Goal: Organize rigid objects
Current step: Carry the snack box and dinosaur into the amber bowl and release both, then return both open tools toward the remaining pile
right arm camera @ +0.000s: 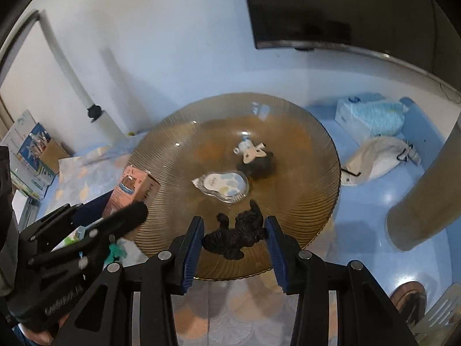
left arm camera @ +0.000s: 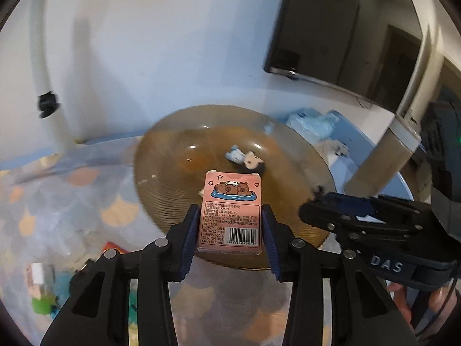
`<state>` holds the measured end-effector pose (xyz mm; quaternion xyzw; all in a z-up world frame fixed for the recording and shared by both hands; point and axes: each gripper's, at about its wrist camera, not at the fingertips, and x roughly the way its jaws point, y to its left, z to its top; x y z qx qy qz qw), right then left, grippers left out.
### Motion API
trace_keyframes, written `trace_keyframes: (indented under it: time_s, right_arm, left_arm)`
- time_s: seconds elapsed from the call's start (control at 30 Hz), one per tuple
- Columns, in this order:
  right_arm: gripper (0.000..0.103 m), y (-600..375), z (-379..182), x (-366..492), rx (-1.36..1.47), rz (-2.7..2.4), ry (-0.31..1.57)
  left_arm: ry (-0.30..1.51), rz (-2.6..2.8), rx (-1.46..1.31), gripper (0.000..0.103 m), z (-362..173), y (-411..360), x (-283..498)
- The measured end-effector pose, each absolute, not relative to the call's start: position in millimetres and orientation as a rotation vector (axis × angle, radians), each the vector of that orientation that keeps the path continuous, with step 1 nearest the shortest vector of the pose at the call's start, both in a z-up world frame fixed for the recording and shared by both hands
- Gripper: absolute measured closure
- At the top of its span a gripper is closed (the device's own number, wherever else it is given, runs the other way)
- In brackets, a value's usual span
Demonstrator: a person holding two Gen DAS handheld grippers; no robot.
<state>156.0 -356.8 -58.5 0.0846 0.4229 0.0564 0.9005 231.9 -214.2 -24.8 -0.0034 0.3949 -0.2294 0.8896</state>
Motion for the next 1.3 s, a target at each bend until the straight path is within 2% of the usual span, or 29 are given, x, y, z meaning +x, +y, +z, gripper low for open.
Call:
trace_keyframes:
  time_s: [0.03,0.07,0.1,0.13,0.17,0.2,0.37,0.63,0.93,1.3]
  right_arm:
    - [0.058,-359.0,-58.0,157.3,0.182,0.111,0.878]
    - [0.054,-362.4,-53.2,155.5,0.194,0.096,0.867]
    - [0.053,-364.2,-46.1,151.0,0.195,0.084,0.842]
    - [0.047,-363.8,-39.1,145.8,0.193,0.076,0.821]
    - [0.042,-364.5,-29.5,137.3,0.193,0.068,0.788]
    - [0.041,-366.2,-22.9,130.7,0.197,0.071,0.759]
    - [0.041,-326.8,-4.2,94.8,0.181,0.206,0.712]
    - [0.041,-215.1,-44.5,62.3,0.098,0.399,0.741]
    - [0.041,-194.0,-126.9,70.6,0.086,0.423,0.804]
    - [0.041,-194.4,-141.6,74.3,0.072,0.419,0.825]
  left_arm:
    - [0.819,-0.487,-0.013,0.052,-24.5,-213.3,230.5]
    - [0.810,-0.493,-0.029,0.048,-19.6,-208.3,228.0]
    - [0.797,-0.490,-0.042,0.036,-14.5,-202.3,224.8]
    - [0.764,-0.480,-0.067,0.030,-5.7,-189.1,218.7]
    - [0.739,-0.471,-0.086,0.030,0.7,-177.4,213.6]
    - [0.711,-0.459,-0.114,0.030,8.9,-157.4,203.7]
    - [0.637,-0.305,-0.163,0.030,24.6,-74.7,158.3]
    - [0.713,-0.035,-0.195,0.030,-17.4,32.7,109.7]
    - [0.795,0.075,-0.166,0.030,-80.1,52.9,108.8]
    - [0.812,0.040,-0.114,0.031,-87.4,46.4,110.6]
